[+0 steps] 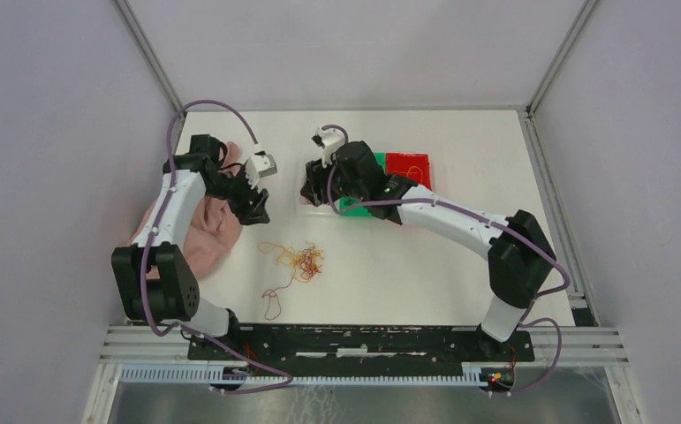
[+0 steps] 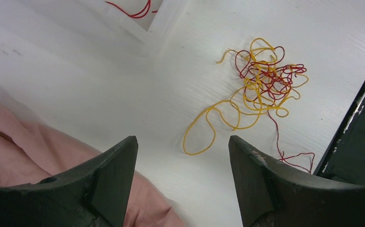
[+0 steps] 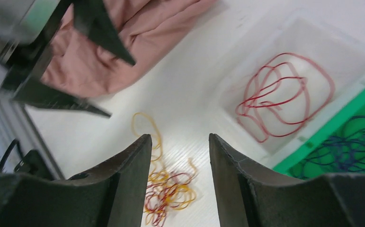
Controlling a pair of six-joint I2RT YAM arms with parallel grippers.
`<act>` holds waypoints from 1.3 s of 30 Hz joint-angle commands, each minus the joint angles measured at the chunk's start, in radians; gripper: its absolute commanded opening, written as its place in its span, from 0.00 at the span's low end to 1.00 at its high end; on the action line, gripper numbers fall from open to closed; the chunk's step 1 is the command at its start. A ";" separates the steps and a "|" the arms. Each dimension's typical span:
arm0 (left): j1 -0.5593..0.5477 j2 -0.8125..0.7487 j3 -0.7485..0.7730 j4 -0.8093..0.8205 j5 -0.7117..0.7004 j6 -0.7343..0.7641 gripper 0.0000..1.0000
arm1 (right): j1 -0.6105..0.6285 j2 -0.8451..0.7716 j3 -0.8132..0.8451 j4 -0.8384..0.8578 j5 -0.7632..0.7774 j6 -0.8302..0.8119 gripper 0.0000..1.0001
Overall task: Untangle the cables
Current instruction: Untie the cable.
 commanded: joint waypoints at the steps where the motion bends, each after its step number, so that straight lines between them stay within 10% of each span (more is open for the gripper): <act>1: 0.054 -0.028 0.016 0.051 0.030 0.030 0.77 | 0.091 -0.013 -0.121 0.078 -0.106 0.032 0.55; 39: 0.088 -0.094 -0.017 0.028 0.110 0.052 0.77 | 0.149 0.288 0.080 -0.018 -0.273 -0.061 0.40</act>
